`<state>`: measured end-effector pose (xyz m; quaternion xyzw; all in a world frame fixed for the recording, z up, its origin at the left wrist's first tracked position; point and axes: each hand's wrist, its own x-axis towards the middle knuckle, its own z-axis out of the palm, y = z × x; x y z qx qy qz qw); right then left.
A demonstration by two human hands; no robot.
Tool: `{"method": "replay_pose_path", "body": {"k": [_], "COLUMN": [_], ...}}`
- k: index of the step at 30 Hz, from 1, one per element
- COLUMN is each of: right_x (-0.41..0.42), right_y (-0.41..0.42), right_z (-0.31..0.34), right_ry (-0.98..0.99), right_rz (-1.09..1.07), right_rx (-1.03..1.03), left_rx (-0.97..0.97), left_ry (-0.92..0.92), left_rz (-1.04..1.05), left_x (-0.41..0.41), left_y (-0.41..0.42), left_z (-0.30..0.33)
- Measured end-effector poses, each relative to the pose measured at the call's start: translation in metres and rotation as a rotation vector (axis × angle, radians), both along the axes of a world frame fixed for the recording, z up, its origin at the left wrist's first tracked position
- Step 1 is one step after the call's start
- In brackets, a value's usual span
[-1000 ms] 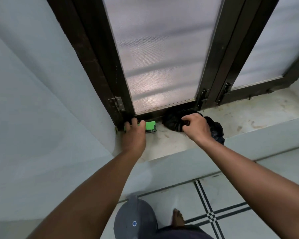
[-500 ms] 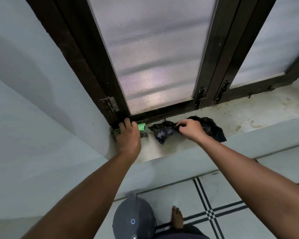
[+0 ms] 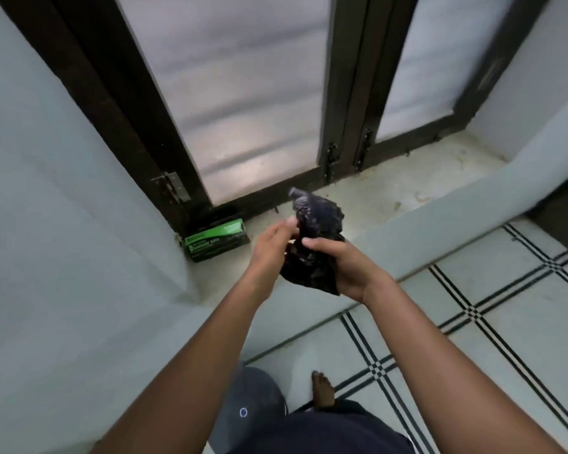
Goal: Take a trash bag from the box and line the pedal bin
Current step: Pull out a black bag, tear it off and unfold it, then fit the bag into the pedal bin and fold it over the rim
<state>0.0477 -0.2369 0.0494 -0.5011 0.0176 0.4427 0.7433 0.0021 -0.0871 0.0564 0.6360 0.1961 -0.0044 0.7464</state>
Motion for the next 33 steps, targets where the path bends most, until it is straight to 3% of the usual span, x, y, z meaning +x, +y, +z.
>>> {"method": "replay_pose_path", "body": {"k": [5, 7, 10, 12, 14, 18, 20, 25, 33], "right_x": [-0.039, -0.056, -0.092, -0.127, -0.162, -0.205, -0.216, -0.253, -0.282], "right_y": [0.003, 0.012, 0.018, 0.019, 0.026, 0.043, 0.046, 0.053, 0.051], "right_z": [-0.001, 0.004, 0.008, 0.005, -0.002, -0.014, -0.022, -0.029, -0.023], "right_ry": [0.091, 0.096, -0.018, -0.091, -0.099, -0.095, -0.121, -0.134, -0.221], "right_rz": [-0.276, -0.35, -0.248, -0.039, 0.031, -0.334, -0.445, -0.475, -0.232], "right_rx": [-0.141, -0.118, -0.218, -0.406, -0.459, -0.504, -0.545, -0.561, -0.616], "left_rx": [0.099, 0.185, 0.151, 0.29, 0.377, -0.104, -0.237, -0.294, -0.263], "left_ry": [0.1, 0.111, 0.137, 0.141, 0.16, 0.294, 0.298, 0.321, 0.332], "left_rz": [-0.434, -0.514, -0.249, -0.095, -0.079, -0.371, -0.411, 0.039, 0.464], "left_x": [-0.062, -0.09, -0.115, -0.128, -0.145, -0.191, -0.215, -0.246, -0.29], "left_y": [0.024, 0.037, 0.045, 0.048, 0.056, 0.065, 0.065, 0.06, 0.048], "left_z": [-0.02, -0.03, -0.032, -0.03, -0.028, -0.023, -0.025, -0.042, -0.047]}}
